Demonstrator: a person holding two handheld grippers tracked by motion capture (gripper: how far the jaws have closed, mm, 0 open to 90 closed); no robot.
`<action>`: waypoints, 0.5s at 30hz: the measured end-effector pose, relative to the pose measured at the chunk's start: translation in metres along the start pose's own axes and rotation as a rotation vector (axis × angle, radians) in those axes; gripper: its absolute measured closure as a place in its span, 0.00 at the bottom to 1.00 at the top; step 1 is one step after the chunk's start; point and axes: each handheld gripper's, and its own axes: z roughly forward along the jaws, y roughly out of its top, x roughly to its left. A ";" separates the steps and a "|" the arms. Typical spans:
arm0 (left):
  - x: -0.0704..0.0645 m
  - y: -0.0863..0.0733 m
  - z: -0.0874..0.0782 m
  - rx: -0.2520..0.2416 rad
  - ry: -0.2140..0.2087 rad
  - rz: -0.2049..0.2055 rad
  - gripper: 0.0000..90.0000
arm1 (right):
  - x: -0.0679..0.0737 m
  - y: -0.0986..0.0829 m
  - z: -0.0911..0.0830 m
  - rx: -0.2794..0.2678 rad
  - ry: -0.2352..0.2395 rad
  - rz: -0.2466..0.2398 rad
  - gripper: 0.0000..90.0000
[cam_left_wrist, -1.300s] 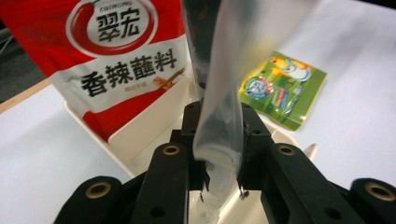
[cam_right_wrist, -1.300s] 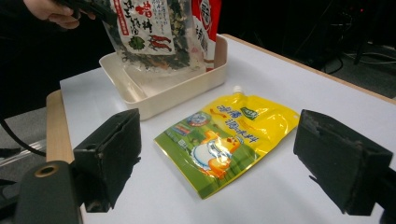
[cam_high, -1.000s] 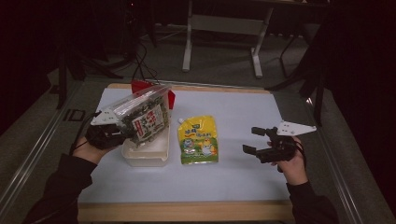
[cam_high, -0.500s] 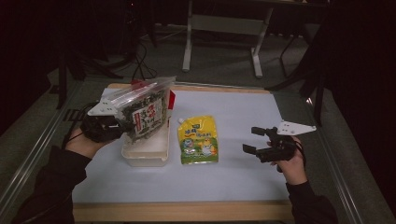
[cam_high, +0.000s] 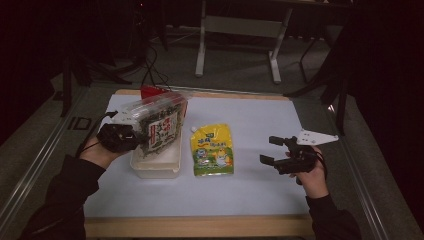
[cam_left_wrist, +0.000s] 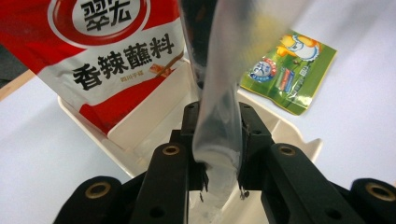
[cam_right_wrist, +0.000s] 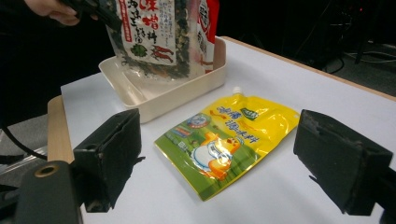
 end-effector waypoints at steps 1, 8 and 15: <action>0.002 -0.003 0.000 -0.016 -0.006 -0.008 0.87 | 0.000 -0.001 0.001 0.005 -0.001 -0.004 0.16; 0.012 -0.024 0.010 -0.096 -0.025 -0.049 0.86 | 0.001 -0.002 0.002 0.010 -0.001 -0.011 0.16; 0.027 -0.060 0.022 -0.191 -0.088 -0.161 0.86 | 0.003 -0.004 0.003 0.020 0.003 -0.024 0.16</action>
